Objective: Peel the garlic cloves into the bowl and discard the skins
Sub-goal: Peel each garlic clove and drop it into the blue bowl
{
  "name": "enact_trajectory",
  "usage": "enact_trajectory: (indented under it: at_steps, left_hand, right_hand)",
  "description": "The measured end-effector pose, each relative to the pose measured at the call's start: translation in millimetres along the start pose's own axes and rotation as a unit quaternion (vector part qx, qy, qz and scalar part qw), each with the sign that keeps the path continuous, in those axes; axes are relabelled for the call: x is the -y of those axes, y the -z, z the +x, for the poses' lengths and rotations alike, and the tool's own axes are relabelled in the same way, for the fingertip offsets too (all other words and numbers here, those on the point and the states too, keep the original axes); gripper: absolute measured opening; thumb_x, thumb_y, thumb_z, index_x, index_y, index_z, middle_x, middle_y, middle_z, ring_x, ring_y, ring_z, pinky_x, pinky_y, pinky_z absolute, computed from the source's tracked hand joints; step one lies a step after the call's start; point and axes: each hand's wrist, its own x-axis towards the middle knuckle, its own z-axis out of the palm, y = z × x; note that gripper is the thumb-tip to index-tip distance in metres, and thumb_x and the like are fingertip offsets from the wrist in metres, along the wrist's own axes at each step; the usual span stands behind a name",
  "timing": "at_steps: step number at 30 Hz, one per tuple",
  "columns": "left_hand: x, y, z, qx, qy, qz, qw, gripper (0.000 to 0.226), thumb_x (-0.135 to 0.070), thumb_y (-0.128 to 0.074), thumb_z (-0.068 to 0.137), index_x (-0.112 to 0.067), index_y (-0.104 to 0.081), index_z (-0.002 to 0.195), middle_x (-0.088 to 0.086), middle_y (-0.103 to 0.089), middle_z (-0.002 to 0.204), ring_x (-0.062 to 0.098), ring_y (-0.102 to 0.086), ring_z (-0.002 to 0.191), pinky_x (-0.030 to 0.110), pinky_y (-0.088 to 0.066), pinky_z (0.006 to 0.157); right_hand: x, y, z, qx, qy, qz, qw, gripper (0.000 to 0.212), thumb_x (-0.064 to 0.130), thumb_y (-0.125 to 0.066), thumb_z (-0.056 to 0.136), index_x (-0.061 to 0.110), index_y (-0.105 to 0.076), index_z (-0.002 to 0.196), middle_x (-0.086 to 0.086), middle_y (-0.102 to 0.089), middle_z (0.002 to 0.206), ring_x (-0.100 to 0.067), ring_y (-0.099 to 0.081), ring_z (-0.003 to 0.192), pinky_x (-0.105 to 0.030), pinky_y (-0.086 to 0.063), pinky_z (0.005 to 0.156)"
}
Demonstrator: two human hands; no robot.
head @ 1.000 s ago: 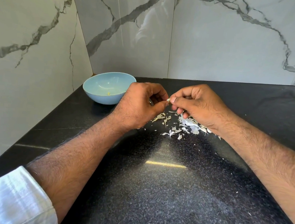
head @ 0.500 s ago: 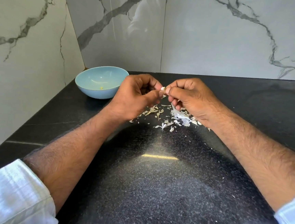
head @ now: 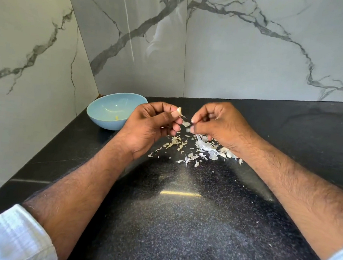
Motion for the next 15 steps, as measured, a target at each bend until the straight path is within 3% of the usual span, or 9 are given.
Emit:
enact_trajectory:
  at_steps: [3, 7, 9, 11, 15]
  left_hand:
    - [1, 0, -1, 0.005, 0.008, 0.007, 1.000, 0.010, -0.009, -0.068, 0.097, -0.001, -0.069, 0.102, 0.013, -0.073, 0.087, 0.021, -0.066, 0.074, 0.031, -0.058, 0.073]
    - [1, 0, -1, 0.010, 0.012, 0.017, 1.000, 0.015, -0.013, -0.070, 0.092, 0.000, -0.070, 0.101, 0.013, -0.074, 0.086, 0.020, -0.066, 0.072, 0.029, -0.058, 0.072]
    - [1, 0, -1, 0.015, 0.013, 0.020, 1.000, 0.018, -0.013, -0.070, 0.090, 0.000, -0.070, 0.102, 0.013, -0.074, 0.086, 0.020, -0.066, 0.071, 0.029, -0.058, 0.071]
    - [2, 1, -1, 0.021, 0.015, 0.030, 0.999, 0.022, -0.014, -0.071, 0.090, 0.002, -0.069, 0.104, 0.014, -0.073, 0.088, 0.020, -0.067, 0.073, 0.031, -0.058, 0.073]
    - [3, 3, -1, 0.039, 0.021, 0.044, 0.998, 0.020, -0.013, -0.070, 0.093, 0.003, -0.070, 0.105, 0.014, -0.073, 0.088, 0.021, -0.067, 0.074, 0.032, -0.058, 0.074]
  right_hand:
    - [4, 1, -2, -0.032, 0.045, -0.038, 0.998, 0.020, -0.009, -0.077, 0.078, 0.011, -0.076, 0.080, -0.006, -0.073, 0.073, -0.007, -0.060, 0.061, -0.018, -0.049, 0.053]
    - [11, 4, -4, -0.031, 0.044, -0.025, 0.998, 0.025, 0.001, -0.058, 0.092, 0.003, -0.078, 0.078, -0.010, -0.076, 0.073, -0.007, -0.065, 0.060, -0.014, -0.045, 0.052]
    - [9, 4, -2, -0.024, 0.038, -0.032, 0.998, 0.023, 0.015, -0.062, 0.099, 0.008, -0.080, 0.086, -0.007, -0.077, 0.077, -0.010, -0.068, 0.063, -0.018, -0.048, 0.053]
    - [5, 2, -1, -0.050, 0.071, -0.076, 0.993, 0.010, 0.022, -0.073, 0.097, 0.018, -0.082, 0.095, 0.001, -0.078, 0.080, -0.016, -0.072, 0.068, -0.029, -0.060, 0.059]
    - [1, -7, -2, -0.060, 0.158, -0.077, 0.983, 0.015, 0.017, -0.084, 0.088, 0.020, -0.082, 0.103, 0.005, -0.077, 0.087, -0.021, -0.071, 0.078, -0.034, -0.062, 0.072]
